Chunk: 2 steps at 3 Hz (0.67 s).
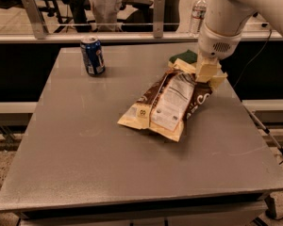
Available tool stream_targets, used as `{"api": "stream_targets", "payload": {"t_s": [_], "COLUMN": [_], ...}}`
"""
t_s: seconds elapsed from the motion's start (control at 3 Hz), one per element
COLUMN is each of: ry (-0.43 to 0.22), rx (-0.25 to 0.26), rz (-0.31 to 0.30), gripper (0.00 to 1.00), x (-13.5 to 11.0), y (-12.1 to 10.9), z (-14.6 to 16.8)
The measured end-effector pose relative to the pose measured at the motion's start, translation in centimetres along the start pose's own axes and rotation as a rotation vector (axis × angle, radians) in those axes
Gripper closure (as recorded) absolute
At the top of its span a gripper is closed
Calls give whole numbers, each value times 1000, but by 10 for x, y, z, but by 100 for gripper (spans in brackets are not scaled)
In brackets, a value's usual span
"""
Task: Move brown chip bag near sponge
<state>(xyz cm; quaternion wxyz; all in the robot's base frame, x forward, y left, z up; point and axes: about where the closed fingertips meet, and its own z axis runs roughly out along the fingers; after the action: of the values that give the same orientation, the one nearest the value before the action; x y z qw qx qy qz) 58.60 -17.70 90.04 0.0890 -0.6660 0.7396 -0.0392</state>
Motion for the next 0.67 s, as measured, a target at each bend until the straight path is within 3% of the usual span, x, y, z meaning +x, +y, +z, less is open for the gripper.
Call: {"api": "stream_targets", "payload": {"t_s": [0.33,0.67], "ry": [-24,-79], "rx": [2,6], "rz": [24,31], "gripper": [100,82], "x": [6,3], "y": [-13,-23], "z": [2,2]}}
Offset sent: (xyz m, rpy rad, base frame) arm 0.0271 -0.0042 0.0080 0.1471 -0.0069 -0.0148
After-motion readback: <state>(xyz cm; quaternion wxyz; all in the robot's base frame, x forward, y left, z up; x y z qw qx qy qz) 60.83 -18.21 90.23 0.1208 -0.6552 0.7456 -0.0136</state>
